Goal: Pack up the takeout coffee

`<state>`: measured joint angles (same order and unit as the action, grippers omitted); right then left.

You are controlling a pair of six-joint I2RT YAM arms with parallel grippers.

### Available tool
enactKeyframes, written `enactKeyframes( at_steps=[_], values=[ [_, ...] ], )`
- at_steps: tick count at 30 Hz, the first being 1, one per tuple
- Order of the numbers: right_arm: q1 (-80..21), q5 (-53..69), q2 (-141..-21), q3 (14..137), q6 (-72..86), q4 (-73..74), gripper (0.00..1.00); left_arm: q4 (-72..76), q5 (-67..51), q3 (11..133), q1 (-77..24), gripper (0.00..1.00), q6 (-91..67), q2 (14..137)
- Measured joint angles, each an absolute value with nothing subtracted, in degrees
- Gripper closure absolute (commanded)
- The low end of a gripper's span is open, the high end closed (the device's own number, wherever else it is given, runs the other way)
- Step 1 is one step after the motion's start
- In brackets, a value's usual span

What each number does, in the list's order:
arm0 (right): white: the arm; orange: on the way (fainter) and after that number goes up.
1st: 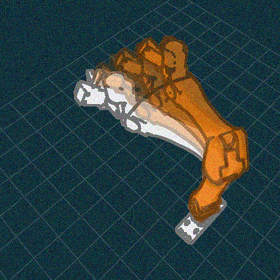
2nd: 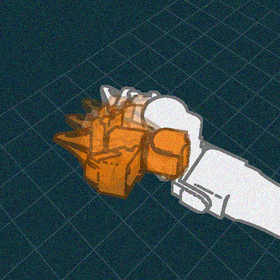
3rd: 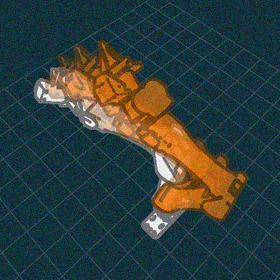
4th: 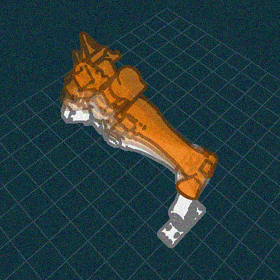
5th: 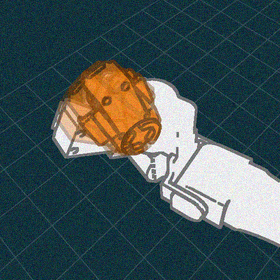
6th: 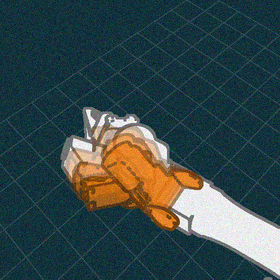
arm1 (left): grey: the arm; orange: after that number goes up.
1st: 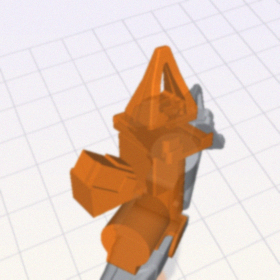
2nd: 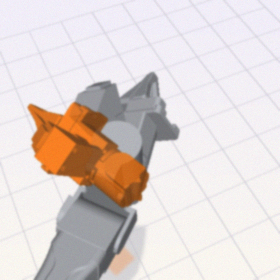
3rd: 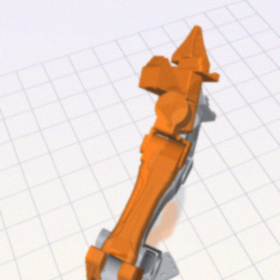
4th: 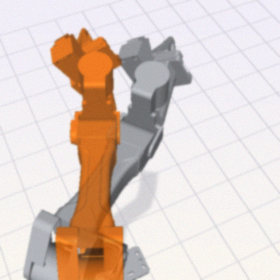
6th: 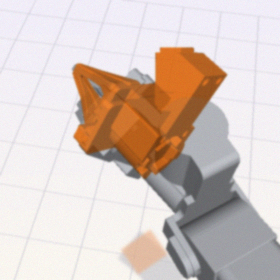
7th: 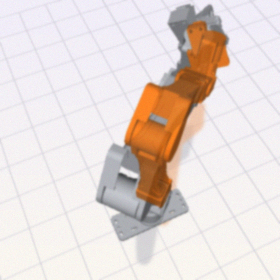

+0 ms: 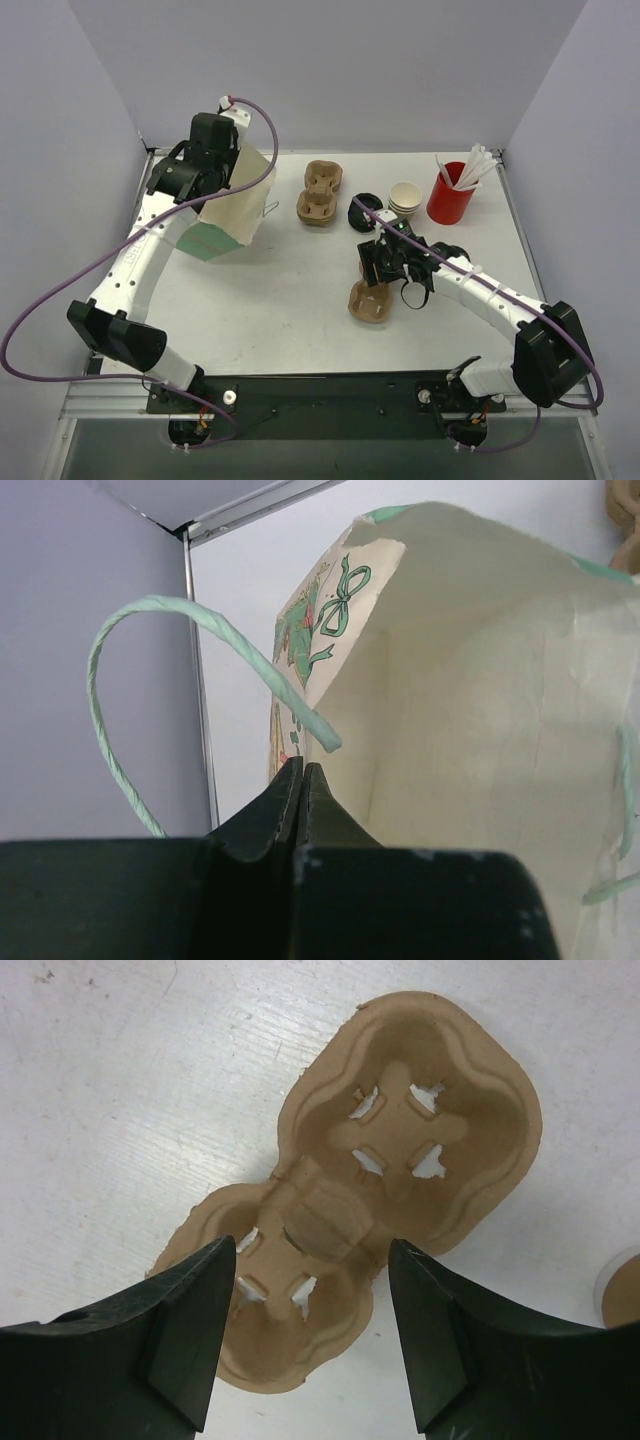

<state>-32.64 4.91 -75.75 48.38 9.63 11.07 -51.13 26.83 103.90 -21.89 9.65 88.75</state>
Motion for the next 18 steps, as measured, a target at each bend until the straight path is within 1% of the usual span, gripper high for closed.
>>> enactKeyframes(
  at_steps=[4,10,18],
  values=[
    [-33.6,3.4,-77.1,48.4,7.2,11.3,0.44,-50.0,26.8,101.6,-22.6,1.00,9.7,87.2],
    [-37.2,0.3,-81.3,49.6,4.1,13.1,0.44,-49.3,26.8,101.6,-22.7,1.00,9.5,85.3],
    [-38.4,-1.3,-86.7,50.2,2.0,14.4,0.44,-49.1,26.8,101.6,-23.7,1.00,9.3,84.8]
  ],
)
